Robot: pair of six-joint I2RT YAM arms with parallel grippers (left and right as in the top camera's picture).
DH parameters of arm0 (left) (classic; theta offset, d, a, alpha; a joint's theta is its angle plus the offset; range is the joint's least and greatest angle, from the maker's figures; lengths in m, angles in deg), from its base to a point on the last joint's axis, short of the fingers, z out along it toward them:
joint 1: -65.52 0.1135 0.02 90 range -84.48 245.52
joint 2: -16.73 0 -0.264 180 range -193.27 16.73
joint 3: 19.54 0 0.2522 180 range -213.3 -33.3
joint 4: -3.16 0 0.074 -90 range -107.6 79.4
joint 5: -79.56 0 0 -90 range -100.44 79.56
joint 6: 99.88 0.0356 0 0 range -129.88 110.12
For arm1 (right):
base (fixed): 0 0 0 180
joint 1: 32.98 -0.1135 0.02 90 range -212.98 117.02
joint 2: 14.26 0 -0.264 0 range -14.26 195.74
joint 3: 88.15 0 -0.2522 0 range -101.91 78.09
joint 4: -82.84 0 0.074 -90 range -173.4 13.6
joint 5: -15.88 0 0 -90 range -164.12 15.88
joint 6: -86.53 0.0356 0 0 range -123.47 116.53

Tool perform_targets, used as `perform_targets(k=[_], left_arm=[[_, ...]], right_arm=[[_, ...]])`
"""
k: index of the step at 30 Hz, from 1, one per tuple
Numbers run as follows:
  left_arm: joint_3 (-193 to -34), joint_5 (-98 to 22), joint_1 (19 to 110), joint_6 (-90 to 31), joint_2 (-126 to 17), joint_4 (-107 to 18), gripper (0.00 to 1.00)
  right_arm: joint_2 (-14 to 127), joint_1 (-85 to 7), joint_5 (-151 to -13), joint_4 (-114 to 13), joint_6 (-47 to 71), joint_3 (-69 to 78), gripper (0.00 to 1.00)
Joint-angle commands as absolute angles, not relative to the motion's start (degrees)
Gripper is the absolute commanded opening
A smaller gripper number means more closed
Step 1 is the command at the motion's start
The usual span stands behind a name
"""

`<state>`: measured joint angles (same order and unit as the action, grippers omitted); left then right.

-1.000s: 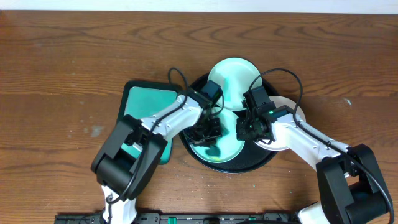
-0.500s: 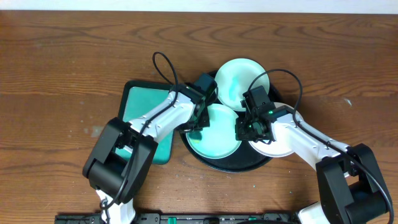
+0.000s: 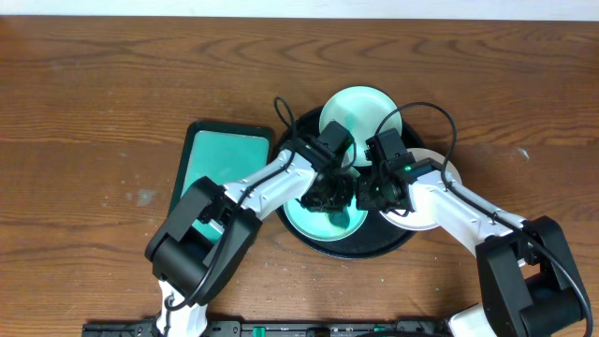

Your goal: Clean dirty plates on tray and stack at the side

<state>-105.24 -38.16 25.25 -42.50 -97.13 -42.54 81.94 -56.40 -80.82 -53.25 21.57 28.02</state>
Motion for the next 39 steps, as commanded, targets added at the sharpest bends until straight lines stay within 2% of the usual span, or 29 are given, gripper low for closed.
perform_targets(k=[1,4,8,17,24,29,32,36,39], left_arm=[[-104.7,-41.2,25.1,-43.1,-99.3,-48.4,0.07],[-105.1,-37.9,26.3,-43.1,-99.1,-53.4,0.07],[-106.2,-27.7,29.8,-43.1,-95.4,-61.3,0.07],[-106.2,-4.0,42.5,-42.9,-77.8,-67.9,0.07],[-102.7,-1.5,53.1,-42.9,-78.4,-66.5,0.07],[-99.3,-3.2,55.6,-41.8,-81.9,-64.3,0.23],[-99.6,-5.1,55.9,-39.6,-81.4,-64.6,0.35],[-101.3,-5.5,56.0,-39.2,-76.2,-66.9,0.45],[-102.3,-6.0,56.0,-39.2,-68.5,-68.2,0.57]], right_arm=[[83.8,-55.9,-75.2,-52.1,21.2,29.0,0.01],[83.8,-55.9,-75.2,-51.9,21.2,29.0,0.01],[83.8,-55.9,-75.2,-51.9,21.2,29.0,0.01],[83.8,-55.9,-75.2,-51.7,21.2,29.0,0.01],[83.8,-55.9,-75.2,-51.7,21.2,29.0,0.01],[83.8,-55.9,-75.2,-52.2,21.1,29.0,0.01],[83.8,-55.9,-75.0,-52.5,21.1,29.0,0.01],[83.0,-55.9,-78.9,-52.7,18.6,27.9,0.01],[79.6,-56.5,-82.5,-51.6,17.0,25.0,0.01]])
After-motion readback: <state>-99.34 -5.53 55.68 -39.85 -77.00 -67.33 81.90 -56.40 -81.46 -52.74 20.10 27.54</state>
